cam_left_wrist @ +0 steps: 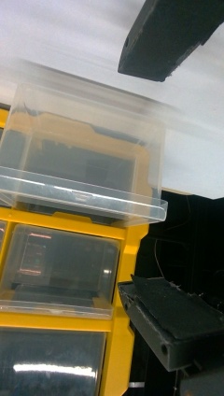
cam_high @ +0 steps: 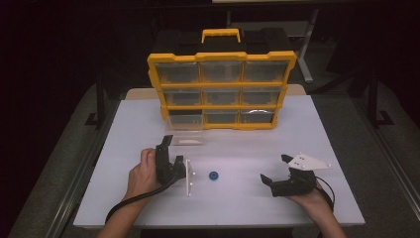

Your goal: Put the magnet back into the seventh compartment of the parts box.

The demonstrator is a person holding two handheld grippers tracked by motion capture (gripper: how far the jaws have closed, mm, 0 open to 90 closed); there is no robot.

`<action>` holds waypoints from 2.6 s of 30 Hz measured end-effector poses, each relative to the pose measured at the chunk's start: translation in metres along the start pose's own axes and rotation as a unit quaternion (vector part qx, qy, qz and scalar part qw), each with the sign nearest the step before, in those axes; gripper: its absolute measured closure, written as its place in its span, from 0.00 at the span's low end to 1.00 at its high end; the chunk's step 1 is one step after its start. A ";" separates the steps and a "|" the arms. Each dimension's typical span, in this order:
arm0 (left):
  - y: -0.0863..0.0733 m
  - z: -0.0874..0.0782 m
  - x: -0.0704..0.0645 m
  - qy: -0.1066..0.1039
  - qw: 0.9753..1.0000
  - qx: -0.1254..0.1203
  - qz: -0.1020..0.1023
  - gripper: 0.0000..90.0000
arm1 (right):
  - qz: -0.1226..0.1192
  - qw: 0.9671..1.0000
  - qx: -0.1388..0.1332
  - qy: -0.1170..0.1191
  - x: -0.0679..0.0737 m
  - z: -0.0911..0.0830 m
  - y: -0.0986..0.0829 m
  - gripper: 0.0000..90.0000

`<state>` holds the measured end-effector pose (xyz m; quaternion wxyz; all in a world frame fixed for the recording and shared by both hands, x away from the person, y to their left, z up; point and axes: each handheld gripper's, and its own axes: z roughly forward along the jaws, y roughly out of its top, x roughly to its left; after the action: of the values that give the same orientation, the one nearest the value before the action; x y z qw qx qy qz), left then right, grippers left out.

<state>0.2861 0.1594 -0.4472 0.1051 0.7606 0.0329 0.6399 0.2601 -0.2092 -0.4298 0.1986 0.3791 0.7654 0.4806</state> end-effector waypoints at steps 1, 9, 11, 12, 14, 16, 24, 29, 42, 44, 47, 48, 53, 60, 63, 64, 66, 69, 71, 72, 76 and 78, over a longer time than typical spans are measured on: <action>0.000 0.000 0.000 -0.002 1.000 -0.002 -0.007 0.00 | -0.002 1.000 0.000 0.000 0.000 0.000 0.000 0.00; -0.004 0.002 0.002 -0.004 0.999 -0.008 -0.046 0.00 | -0.010 1.000 0.004 0.001 0.001 0.002 0.000 0.00; -0.004 0.002 0.003 -0.007 0.998 -0.005 -0.055 0.00 | -0.007 1.000 0.002 0.001 0.001 0.002 0.000 0.00; -0.003 0.002 0.003 -0.008 0.998 -0.005 -0.058 0.00 | -0.008 1.000 0.003 0.001 0.002 0.001 0.000 0.00; -0.003 0.002 0.004 -0.007 0.998 -0.006 -0.068 0.00 | -0.009 1.000 0.003 0.001 0.002 0.002 0.000 0.00; -0.004 0.002 0.005 -0.008 0.997 -0.004 -0.073 0.00 | -0.009 1.000 0.004 0.002 0.002 0.003 0.000 0.00; -0.006 0.003 0.006 -0.016 0.996 0.003 -0.089 0.00 | -0.011 1.000 0.004 0.001 0.002 0.002 0.000 0.00; -0.009 0.003 0.008 -0.023 0.994 0.002 -0.107 0.00 | -0.011 1.000 0.004 0.000 0.002 0.002 0.000 0.00; -0.014 0.006 0.012 -0.049 0.984 0.002 -0.169 0.00 | -0.012 1.000 0.005 -0.001 0.001 0.002 -0.001 0.00; -0.015 0.006 0.012 -0.048 0.984 0.002 -0.171 0.00 | -0.012 1.000 0.005 0.000 0.001 0.002 -0.001 0.00; -0.015 0.007 0.012 -0.053 0.983 0.003 -0.178 0.00 | -0.011 1.000 0.006 0.000 0.001 0.002 -0.001 0.00; -0.016 0.007 0.013 -0.054 0.981 0.003 -0.184 0.00 | -0.010 1.000 0.006 -0.001 0.002 0.002 -0.001 0.00; -0.018 0.008 0.016 -0.064 0.975 0.002 -0.212 0.00 | -0.008 1.000 0.007 -0.001 0.002 0.002 -0.001 0.00; -0.025 0.011 0.021 -0.077 0.964 0.002 -0.253 0.00 | -0.006 1.000 0.007 -0.001 0.002 0.002 -0.001 0.00; -0.027 0.011 0.022 -0.082 0.960 0.002 -0.269 0.00 | -0.006 1.000 0.006 -0.001 0.002 0.002 -0.001 0.00; -0.027 0.012 0.023 -0.082 0.958 0.003 -0.273 0.00 | -0.005 1.000 0.007 -0.001 0.002 0.002 -0.001 0.00; -0.028 0.012 0.024 -0.085 0.955 0.003 -0.285 0.00 | -0.007 1.000 0.007 -0.001 0.002 0.002 -0.001 0.00; -0.030 0.013 0.025 -0.090 0.950 0.003 -0.300 0.00 | -0.007 1.000 0.007 -0.001 0.002 0.002 -0.001 0.00; -0.031 0.013 0.026 -0.093 0.947 0.004 -0.308 0.00 | -0.007 1.000 0.007 -0.001 0.002 0.002 -0.001 0.00; -0.031 0.013 0.026 -0.095 0.944 0.003 -0.317 0.00 | -0.007 1.000 0.007 -0.001 0.002 0.002 -0.001 0.00; -0.033 0.014 0.028 -0.103 0.935 0.001 -0.339 0.00 | -0.005 1.000 0.006 -0.001 0.002 0.002 -0.001 0.00; -0.034 0.015 0.028 -0.107 0.930 -0.001 -0.353 0.00 | -0.006 1.000 0.007 -0.001 0.002 0.002 -0.001 0.00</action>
<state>0.3088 0.1963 -0.4295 0.3275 0.7639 0.2872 0.4761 0.2599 -0.2070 -0.4316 0.1999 0.3762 0.7707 0.4738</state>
